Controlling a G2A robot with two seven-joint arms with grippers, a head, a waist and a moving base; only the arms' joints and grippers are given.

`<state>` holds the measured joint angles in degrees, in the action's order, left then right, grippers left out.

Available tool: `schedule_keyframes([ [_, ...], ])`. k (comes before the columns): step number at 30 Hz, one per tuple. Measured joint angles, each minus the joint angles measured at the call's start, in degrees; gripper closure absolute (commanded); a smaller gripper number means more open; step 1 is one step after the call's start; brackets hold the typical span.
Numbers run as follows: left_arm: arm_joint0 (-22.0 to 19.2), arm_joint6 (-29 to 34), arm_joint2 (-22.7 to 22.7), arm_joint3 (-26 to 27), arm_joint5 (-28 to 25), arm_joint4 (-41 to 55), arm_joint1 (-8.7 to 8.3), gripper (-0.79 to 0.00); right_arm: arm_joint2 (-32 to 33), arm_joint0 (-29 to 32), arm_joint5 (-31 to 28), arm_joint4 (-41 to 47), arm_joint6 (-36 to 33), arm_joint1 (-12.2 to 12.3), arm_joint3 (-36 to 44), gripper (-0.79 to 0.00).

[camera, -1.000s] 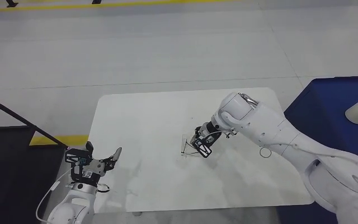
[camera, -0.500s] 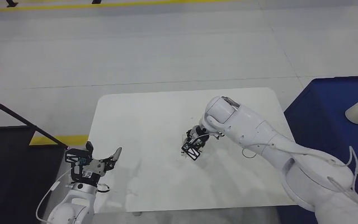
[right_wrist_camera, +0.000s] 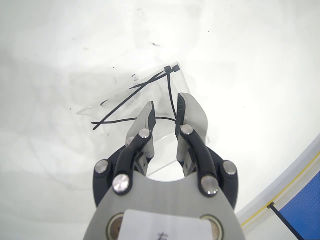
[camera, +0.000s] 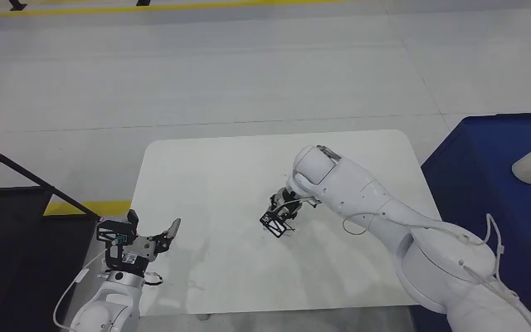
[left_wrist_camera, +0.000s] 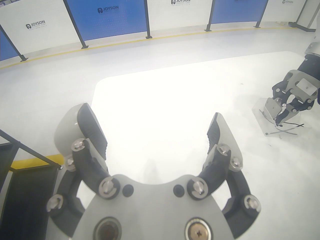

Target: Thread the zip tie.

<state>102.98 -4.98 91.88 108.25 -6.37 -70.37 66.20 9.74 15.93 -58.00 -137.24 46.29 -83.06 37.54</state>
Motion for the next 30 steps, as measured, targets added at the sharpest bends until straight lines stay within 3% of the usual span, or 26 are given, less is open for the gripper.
schedule_keyframes([
  [16,0.0,0.0,0.0,0.0,0.0,0.0,0.00,-0.785,0.0,0.2,0.0,-1.0,0.0,-4.9,-6.5,-0.129],
  [18,0.0,0.0,0.0,0.0,0.0,0.0,0.00,-0.785,0.0,0.2,0.0,-1.0,0.0,-5.4,-7.2,0.000],
  [30,0.0,0.0,0.0,0.0,0.0,0.0,0.00,-0.785,0.0,0.4,0.0,-1.3,0.0,-7.0,-9.6,0.000],
])
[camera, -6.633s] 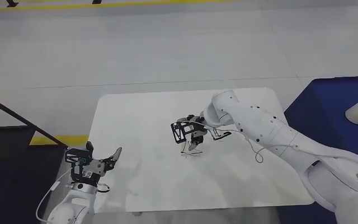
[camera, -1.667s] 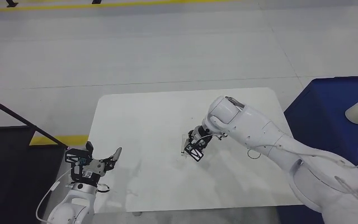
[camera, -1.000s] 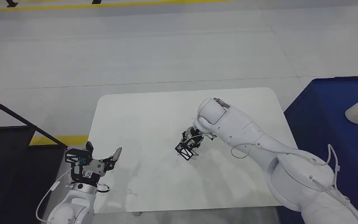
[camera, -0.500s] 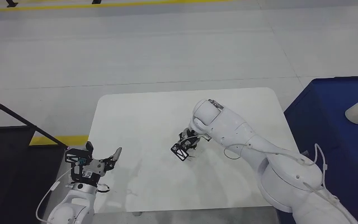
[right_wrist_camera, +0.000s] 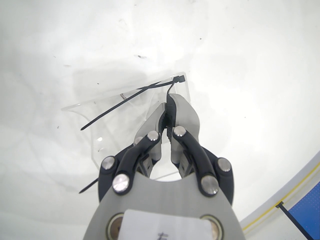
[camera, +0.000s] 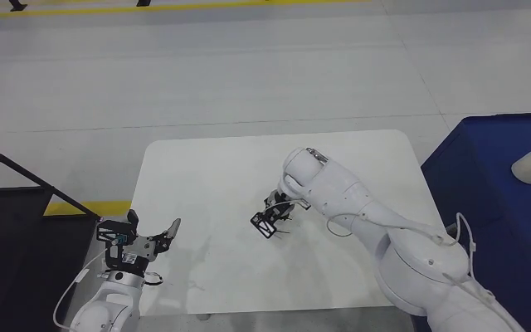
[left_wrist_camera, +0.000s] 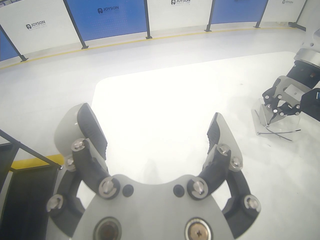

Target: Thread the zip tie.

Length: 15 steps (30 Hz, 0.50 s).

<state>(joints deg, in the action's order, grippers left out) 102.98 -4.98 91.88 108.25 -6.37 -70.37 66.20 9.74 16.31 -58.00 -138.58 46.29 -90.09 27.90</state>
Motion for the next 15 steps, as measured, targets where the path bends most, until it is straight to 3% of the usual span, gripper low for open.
schedule_keyframes([
  [6,0.0,0.0,0.0,0.0,0.0,0.0,0.00,-0.785,0.0,0.5,0.0,-0.2,0.0,1.0,3.4,0.000],
  [15,0.0,0.0,0.0,0.0,0.0,0.0,0.00,-0.785,0.0,-0.3,0.0,2.7,0.0,7.3,11.1,0.000],
])
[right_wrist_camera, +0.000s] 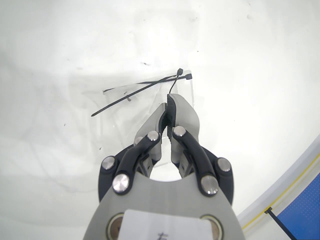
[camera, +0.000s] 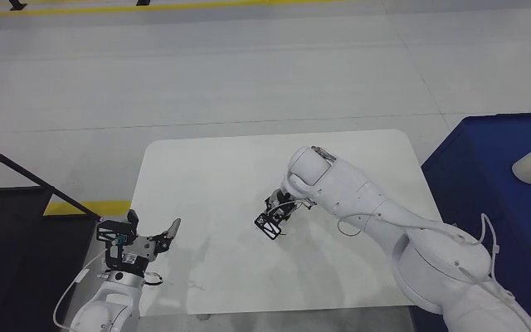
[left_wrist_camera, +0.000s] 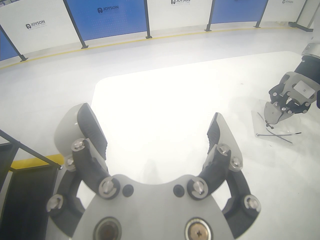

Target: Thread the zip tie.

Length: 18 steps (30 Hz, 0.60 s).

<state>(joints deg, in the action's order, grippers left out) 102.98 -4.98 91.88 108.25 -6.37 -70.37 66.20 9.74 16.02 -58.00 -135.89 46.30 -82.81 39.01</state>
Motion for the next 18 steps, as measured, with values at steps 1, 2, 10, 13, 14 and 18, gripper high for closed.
schedule_keyframes([
  [1,0.0,0.0,0.0,0.0,0.0,0.0,0.00,-0.785,0.0,0.0,0.0,0.2,0.0,0.6,0.6,0.000],
  [2,0.0,0.0,0.0,0.0,0.0,0.0,0.00,-0.785,0.0,0.1,0.0,0.5,0.0,1.1,1.2,0.000],
  [10,0.0,0.0,0.0,0.0,0.0,0.0,0.00,-0.785,0.0,-0.1,0.0,3.7,0.0,5.8,9.1,0.000],
  [13,0.0,0.0,0.0,0.0,0.0,0.0,0.00,-0.785,0.0,-0.1,0.0,3.3,0.0,7.0,10.0,-0.037],
  [14,0.0,0.0,0.0,0.0,0.0,0.0,0.00,-0.785,0.0,0.0,0.0,3.2,0.0,7.2,10.1,-0.043],
  [18,0.0,0.0,0.0,0.0,0.0,0.0,0.00,-0.785,0.0,0.0,0.0,3.2,0.0,7.4,10.4,-0.052],
])
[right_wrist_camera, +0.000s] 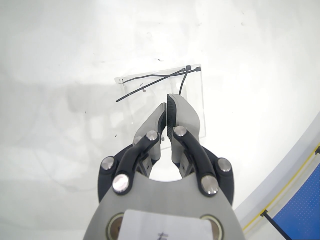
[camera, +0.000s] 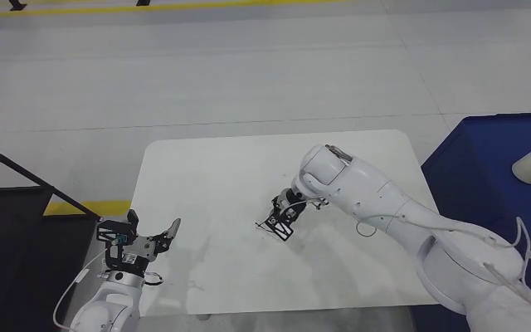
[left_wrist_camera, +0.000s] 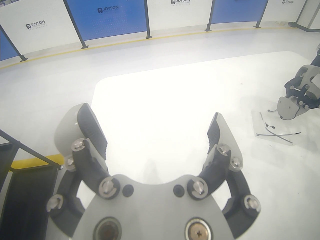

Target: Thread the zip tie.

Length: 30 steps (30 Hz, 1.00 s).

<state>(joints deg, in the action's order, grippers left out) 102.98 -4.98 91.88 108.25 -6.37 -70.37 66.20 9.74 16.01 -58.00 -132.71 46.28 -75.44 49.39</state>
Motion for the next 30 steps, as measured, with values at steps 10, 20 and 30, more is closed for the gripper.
schedule_keyframes([
  [10,0.0,0.0,0.0,0.0,0.0,0.0,0.00,-0.785,0.0,-0.3,0.0,0.1,0.0,-2.1,-3.4,-0.062],
  [20,0.0,0.0,0.0,0.0,0.0,0.0,0.00,-0.785,0.0,0.2,0.0,-1.2,0.0,-6.0,-8.2,-0.095],
  [30,0.0,0.0,0.0,0.0,0.0,0.0,0.00,-0.785,0.0,0.2,0.0,-3.4,0.0,-10.4,-14.9,-0.086],
])
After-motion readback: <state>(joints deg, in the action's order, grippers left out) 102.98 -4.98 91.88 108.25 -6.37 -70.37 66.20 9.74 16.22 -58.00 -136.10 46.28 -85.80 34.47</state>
